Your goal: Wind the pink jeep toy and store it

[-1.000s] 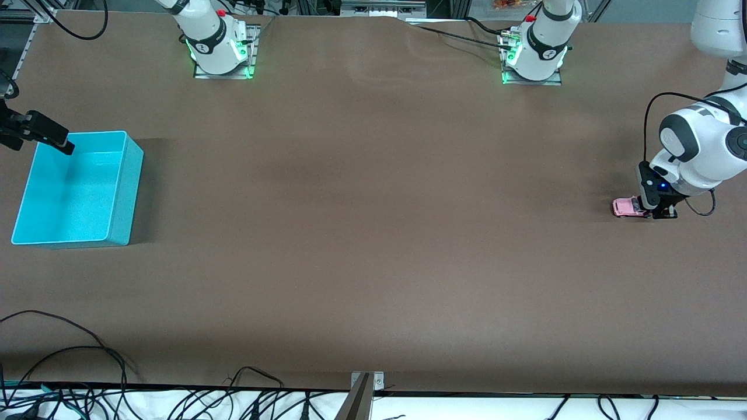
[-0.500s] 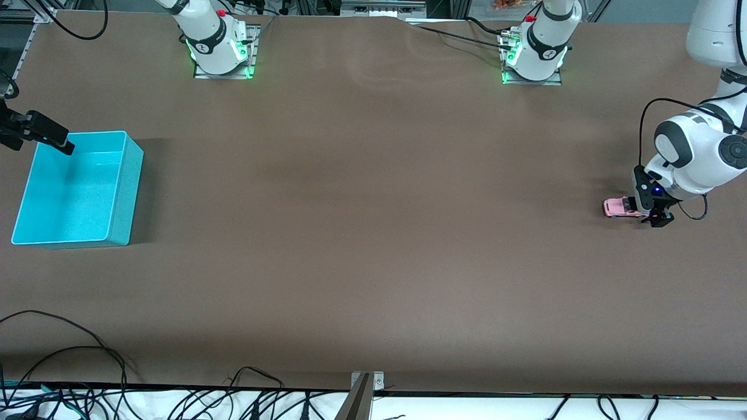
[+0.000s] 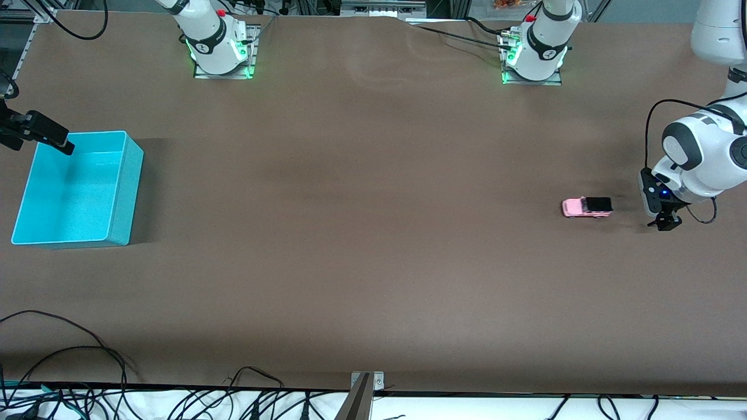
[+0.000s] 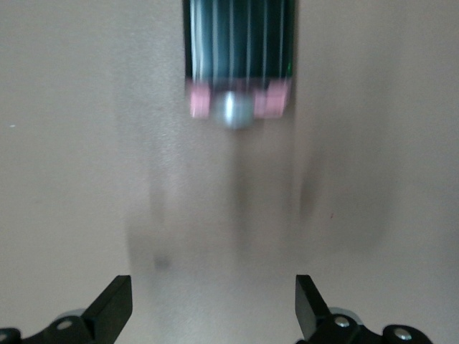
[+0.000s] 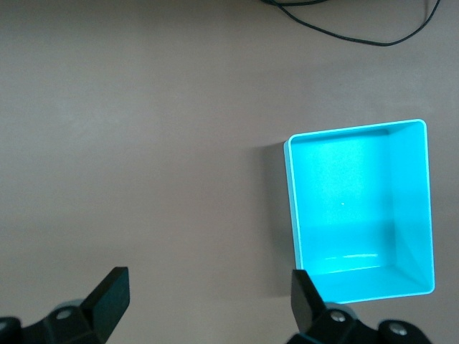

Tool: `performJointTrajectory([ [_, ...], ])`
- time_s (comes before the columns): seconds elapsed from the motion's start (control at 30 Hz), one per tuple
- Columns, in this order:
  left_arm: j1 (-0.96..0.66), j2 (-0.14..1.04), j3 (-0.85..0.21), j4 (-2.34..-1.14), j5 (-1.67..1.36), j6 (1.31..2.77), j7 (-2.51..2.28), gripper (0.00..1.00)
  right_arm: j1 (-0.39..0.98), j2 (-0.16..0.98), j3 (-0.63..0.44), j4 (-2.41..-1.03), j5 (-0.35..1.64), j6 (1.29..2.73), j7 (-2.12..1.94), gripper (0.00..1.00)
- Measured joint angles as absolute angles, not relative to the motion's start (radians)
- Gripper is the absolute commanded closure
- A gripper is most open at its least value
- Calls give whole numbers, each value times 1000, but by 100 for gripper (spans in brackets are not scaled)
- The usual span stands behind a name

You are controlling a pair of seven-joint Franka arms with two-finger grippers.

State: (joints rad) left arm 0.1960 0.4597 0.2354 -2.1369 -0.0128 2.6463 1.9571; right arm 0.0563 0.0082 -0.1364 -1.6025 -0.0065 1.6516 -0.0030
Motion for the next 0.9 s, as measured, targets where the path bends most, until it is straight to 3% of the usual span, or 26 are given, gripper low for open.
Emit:
performJointTrajectory([
  [0.33, 196, 409, 230, -2134, -16, 2646, 1952, 0, 56, 8, -136, -1602, -6, 1652, -3, 0],
  [0.9, 192, 212, 139, -2143, -18, 2629, 1945, 0, 56, 8, -136, -1602, -6, 1652, -3, 0],
])
